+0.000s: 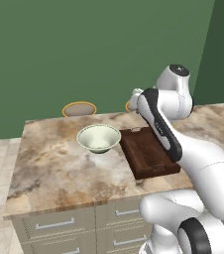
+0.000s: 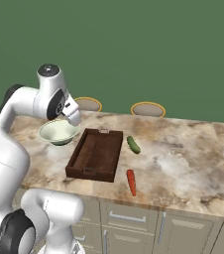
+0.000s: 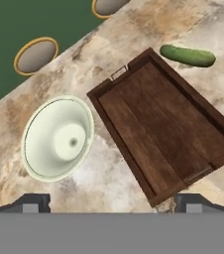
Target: Place the two vegetables and bowl onto the tray for setting up a vegetable dip station.
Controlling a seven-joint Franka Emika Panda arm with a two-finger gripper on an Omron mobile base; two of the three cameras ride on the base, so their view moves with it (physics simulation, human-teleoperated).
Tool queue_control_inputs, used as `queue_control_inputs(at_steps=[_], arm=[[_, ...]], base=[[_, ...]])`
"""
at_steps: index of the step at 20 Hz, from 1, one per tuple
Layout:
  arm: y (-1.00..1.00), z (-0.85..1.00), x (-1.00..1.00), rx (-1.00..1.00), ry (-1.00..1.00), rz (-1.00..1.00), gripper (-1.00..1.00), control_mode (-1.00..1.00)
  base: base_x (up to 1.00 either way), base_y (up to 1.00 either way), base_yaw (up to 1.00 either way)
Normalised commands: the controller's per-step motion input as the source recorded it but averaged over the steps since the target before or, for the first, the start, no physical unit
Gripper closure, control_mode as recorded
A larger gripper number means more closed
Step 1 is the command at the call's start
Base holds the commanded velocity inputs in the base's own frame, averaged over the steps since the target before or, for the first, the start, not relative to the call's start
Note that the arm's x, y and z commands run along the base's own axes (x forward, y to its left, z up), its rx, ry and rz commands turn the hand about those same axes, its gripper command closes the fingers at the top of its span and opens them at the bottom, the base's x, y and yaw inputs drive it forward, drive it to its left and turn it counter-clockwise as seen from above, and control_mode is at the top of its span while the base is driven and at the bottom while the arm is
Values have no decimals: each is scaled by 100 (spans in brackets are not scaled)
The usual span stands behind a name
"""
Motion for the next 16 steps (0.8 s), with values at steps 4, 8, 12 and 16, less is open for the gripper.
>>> queue_control_inputs(at_steps=[4,8,12,16], arm=[[4,-5,36,10,0,-1,-100,-100],[2,-6,39,11,0,0,-100,-100],[0,-14,18,14,-1,0,-100,-100],[0,-22,9,15,-1,0,-100,-100]], base=[[0,0,0],[0,0,0],[0,0,0],[0,0,0]])
